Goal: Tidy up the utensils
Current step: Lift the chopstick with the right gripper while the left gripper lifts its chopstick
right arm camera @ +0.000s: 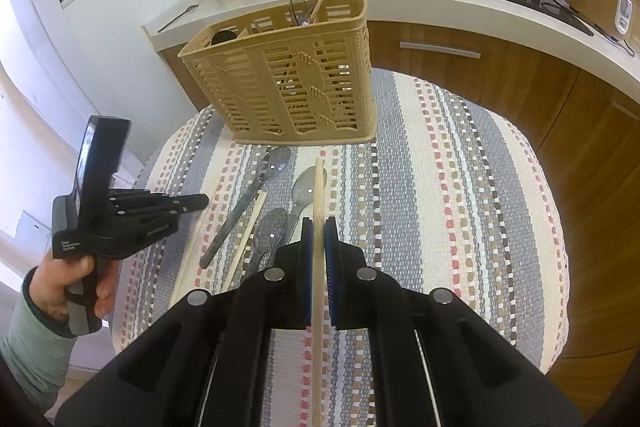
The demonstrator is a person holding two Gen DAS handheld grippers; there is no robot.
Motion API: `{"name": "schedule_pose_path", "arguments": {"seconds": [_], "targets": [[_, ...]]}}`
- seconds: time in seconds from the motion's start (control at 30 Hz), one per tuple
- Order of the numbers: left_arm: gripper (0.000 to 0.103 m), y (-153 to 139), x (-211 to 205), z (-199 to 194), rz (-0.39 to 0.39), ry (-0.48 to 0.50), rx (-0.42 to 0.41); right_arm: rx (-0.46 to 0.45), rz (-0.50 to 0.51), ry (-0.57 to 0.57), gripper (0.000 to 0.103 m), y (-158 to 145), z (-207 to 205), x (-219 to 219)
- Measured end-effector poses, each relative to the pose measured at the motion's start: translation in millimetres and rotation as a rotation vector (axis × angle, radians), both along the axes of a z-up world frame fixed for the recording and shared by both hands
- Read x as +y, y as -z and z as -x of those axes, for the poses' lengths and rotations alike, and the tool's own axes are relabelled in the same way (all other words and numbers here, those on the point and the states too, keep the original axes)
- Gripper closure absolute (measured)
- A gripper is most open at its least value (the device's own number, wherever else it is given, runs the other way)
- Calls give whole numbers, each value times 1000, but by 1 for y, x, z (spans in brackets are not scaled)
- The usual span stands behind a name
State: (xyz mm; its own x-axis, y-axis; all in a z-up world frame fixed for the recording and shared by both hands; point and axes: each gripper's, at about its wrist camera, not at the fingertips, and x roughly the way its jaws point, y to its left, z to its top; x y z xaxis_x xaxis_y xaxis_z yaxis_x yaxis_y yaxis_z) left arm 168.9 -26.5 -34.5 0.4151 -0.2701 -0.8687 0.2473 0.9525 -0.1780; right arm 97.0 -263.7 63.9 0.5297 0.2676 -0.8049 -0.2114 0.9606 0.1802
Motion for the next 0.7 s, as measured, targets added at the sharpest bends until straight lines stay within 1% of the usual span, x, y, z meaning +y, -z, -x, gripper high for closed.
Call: {"name": "schedule_pose_path", "arguments": {"seconds": [0.03,0.1,0.17,0.23,0.37,0.4,0.43,0.47,0.53,0.57,0.63,0.67,0.7], "targets": [[103,-4,-2,2,19,-12,-18,-1,-1,0,99,-1,0,0],[103,-14,2,7,32,-22,-59,-6,-3,-3,99,-4,1,0],[103,-22,4,10,63,-10,-85,-11,-2,-5,99,-6,2,0],[103,-23,7,9,73,-5,-79,-15,-10,-3,99,-8,3,0],[103,-20,15,9,120,15,-30,-28,-26,1,99,-12,5,-1],[103,-19,13,8,119,14,-27,-32,-31,2,99,-13,4,-1],[101,-16,12,8,111,16,-18,-38,-37,3,99,-15,5,-1],[95,-16,19,7,109,19,-9,-43,-39,2,99,-17,5,-1],[88,-8,14,4,98,28,19,-52,-39,-1,99,-20,5,0],[87,-5,12,1,93,30,34,-54,-40,-1,99,-21,5,1],[87,5,4,-2,56,31,56,-56,-45,-4,99,-22,5,2],[87,11,-1,-3,23,32,71,-56,-45,-4,99,-22,5,3],[87,10,-3,-3,9,35,58,-56,-46,-5,99,-22,5,3]]}}
